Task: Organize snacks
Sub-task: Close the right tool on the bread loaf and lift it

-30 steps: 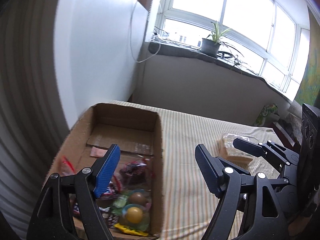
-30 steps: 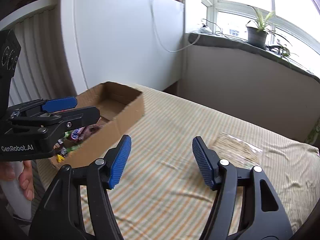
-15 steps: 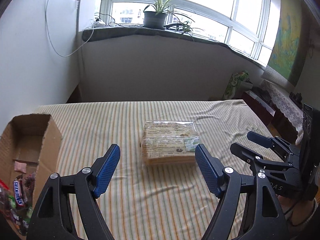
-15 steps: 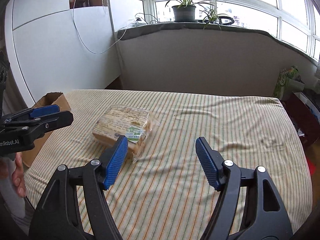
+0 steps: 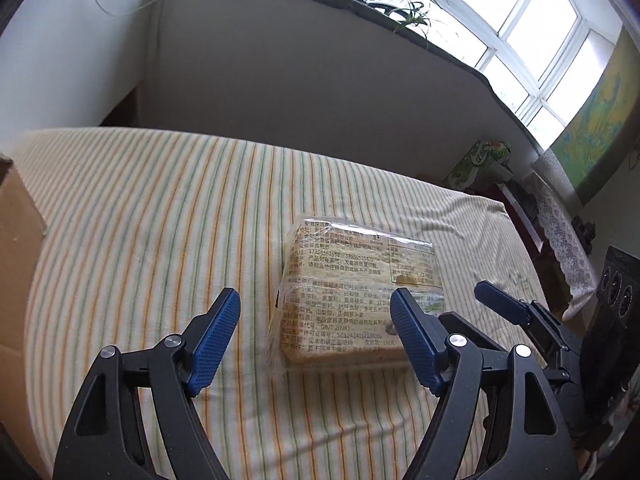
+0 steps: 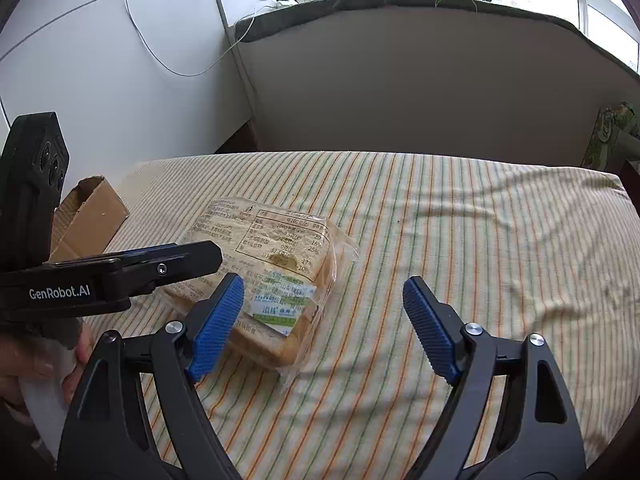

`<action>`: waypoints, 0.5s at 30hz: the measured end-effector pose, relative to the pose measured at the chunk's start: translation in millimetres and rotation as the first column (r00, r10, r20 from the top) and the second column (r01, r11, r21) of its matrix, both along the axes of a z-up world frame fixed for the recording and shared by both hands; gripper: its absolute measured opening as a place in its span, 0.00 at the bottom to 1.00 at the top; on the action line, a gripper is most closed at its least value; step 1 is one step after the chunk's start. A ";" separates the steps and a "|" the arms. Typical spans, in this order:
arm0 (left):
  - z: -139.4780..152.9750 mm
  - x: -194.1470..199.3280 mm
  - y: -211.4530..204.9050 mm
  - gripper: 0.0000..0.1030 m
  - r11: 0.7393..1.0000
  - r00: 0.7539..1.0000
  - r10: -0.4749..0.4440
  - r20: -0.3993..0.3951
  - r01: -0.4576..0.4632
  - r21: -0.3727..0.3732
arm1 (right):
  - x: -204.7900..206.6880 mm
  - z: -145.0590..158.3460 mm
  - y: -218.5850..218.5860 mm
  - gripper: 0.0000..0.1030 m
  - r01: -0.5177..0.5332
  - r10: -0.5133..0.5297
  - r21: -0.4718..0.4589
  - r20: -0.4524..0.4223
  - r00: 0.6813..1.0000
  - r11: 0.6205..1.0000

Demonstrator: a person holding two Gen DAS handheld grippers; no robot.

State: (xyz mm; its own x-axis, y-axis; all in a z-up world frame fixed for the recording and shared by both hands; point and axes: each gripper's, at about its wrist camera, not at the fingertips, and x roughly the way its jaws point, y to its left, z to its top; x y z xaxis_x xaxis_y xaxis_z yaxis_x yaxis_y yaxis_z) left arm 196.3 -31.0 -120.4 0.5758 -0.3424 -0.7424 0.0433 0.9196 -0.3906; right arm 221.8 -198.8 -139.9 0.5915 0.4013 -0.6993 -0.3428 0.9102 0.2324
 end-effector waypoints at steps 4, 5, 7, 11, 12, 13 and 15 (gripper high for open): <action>-14.4 10.6 4.2 0.76 0.997 1.000 -0.009 -0.024 0.007 -0.074 | 14.3 -6.8 4.5 0.83 -0.021 0.022 0.050 -0.032 0.999 0.999; -13.6 10.9 3.5 0.76 0.997 1.000 -0.015 -0.016 0.014 -0.074 | 16.2 -7.5 3.4 0.83 -0.023 0.025 0.063 -0.034 0.999 0.998; -13.4 12.5 3.7 0.76 0.997 1.000 -0.016 -0.006 0.015 -0.071 | 18.8 -9.3 0.8 0.81 -0.033 0.037 0.091 -0.046 0.998 0.995; -14.5 16.9 5.4 0.73 0.997 1.000 -0.031 -0.001 0.030 -0.077 | 17.2 -8.8 3.5 0.61 -0.069 0.075 0.114 -0.048 0.996 0.991; -14.5 16.6 4.6 0.71 0.997 0.999 -0.033 0.001 0.033 -0.076 | 16.6 -8.3 5.1 0.59 -0.075 0.081 0.118 -0.048 0.996 0.990; -14.3 16.8 5.0 0.69 0.996 0.999 -0.037 0.002 0.037 -0.077 | 15.7 -8.1 5.4 0.59 -0.074 0.079 0.116 -0.048 0.996 0.991; -14.0 15.9 6.8 0.65 0.995 0.999 -0.044 -0.001 0.044 -0.092 | 14.5 -8.3 4.1 0.58 -0.072 0.080 0.124 -0.053 0.995 0.990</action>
State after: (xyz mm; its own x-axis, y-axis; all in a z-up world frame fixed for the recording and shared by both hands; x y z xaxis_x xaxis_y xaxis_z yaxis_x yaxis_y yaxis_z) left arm 212.2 -24.2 -134.4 0.5566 -0.4345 -0.7081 0.0816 0.8768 -0.4739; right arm 236.3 -194.7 -148.2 0.5160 0.5275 -0.6749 -0.3927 0.8459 0.3610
